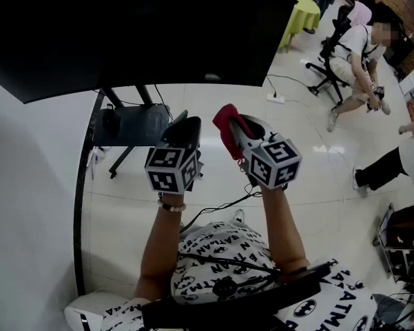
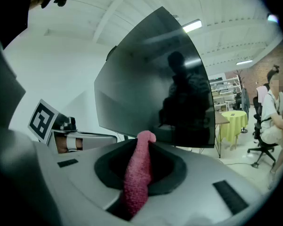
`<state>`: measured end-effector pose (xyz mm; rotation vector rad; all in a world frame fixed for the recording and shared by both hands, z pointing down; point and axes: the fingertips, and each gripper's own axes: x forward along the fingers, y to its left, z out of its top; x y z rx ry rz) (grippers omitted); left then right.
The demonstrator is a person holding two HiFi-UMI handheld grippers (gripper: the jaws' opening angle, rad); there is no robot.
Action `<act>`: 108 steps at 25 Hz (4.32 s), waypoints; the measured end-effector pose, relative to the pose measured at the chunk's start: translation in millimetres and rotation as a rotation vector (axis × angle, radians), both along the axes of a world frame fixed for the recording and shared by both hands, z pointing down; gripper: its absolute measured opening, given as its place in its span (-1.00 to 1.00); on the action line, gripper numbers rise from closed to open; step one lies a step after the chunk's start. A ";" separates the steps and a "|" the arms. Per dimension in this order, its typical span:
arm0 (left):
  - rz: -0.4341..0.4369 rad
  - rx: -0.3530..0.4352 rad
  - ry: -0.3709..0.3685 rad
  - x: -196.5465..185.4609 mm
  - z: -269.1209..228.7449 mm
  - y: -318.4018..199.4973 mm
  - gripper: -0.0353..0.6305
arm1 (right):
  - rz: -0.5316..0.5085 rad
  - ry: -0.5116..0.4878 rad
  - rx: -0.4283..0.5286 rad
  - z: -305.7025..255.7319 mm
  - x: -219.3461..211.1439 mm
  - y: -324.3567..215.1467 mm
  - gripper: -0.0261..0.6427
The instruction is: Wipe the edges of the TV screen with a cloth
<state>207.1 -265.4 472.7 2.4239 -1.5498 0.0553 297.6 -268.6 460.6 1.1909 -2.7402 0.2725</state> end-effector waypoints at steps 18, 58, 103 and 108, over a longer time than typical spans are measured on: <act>0.077 0.327 -0.060 65.6 -217.6 -78.6 -0.89 | 0.080 -0.030 0.606 -303.2 78.2 -79.2 -0.73; 0.101 0.397 0.018 103.5 -313.7 -75.6 -0.89 | 0.244 0.059 0.756 -526.2 118.9 -160.1 -0.72; 0.051 0.018 0.134 74.1 -58.3 -52.4 -0.89 | 0.242 0.144 0.227 -94.4 132.5 -180.0 -0.73; 0.033 -0.027 0.128 73.2 -27.7 -50.4 -0.89 | 0.253 0.214 0.155 -31.4 134.0 -181.4 -0.73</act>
